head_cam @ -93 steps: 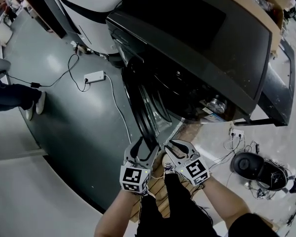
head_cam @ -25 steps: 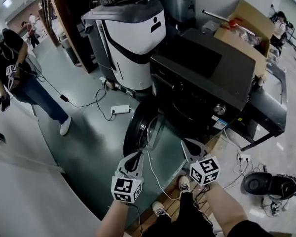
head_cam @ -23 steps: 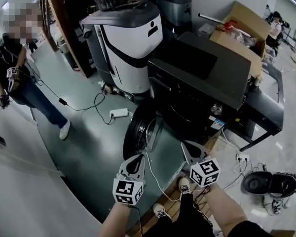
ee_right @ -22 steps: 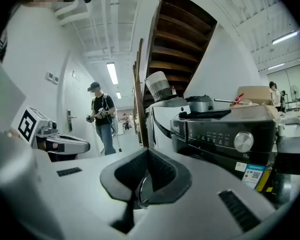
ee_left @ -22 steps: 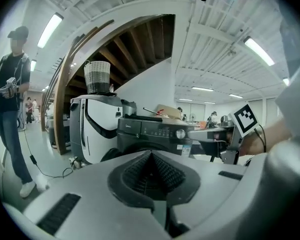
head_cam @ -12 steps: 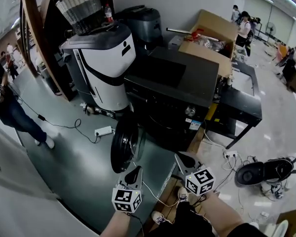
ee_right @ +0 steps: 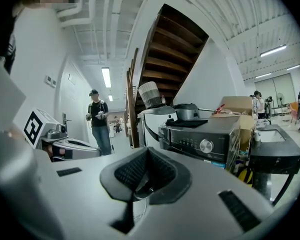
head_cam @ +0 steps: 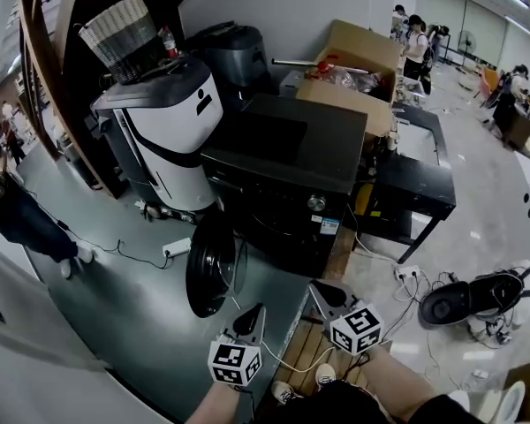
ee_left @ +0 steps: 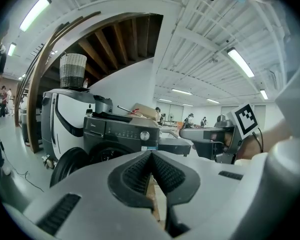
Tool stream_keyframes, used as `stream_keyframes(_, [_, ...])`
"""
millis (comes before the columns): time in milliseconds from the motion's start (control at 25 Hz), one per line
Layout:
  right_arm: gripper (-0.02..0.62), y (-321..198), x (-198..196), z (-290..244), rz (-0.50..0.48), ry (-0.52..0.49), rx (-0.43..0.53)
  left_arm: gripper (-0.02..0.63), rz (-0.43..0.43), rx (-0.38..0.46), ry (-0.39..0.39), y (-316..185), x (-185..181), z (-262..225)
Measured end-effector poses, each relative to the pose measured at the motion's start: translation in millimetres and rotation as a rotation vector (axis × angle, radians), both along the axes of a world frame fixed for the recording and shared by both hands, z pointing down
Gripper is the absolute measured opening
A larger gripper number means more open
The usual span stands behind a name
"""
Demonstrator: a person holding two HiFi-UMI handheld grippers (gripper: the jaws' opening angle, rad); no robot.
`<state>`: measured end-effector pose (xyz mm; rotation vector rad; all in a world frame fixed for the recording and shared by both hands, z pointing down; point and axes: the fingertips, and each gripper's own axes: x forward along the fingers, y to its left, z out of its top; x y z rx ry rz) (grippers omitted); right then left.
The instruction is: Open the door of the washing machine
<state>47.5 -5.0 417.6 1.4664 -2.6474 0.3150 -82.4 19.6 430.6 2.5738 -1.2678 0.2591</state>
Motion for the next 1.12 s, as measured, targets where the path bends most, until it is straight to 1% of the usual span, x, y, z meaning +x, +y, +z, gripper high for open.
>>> stream_keyframes(200, [0.017,10,21,-1,-0.026,-0.012,-0.01,0.017,0.004,-0.007,-0.011,16,30,-5])
stream_keyframes(480, [0.017,23,33,4,-0.082,-0.015,-0.041,0.017,-0.038,-0.021,-0.02,32,47,-6])
stream_keyframes(800, [0.017,43,27,7,-0.152,-0.004,-0.046,0.017,-0.087,-0.016,-0.018,46,53,-4])
stream_keyframes(1120, [0.017,45,24,9,-0.169,0.0,-0.06,0.017,-0.107,-0.017,-0.006,47,50,-7])
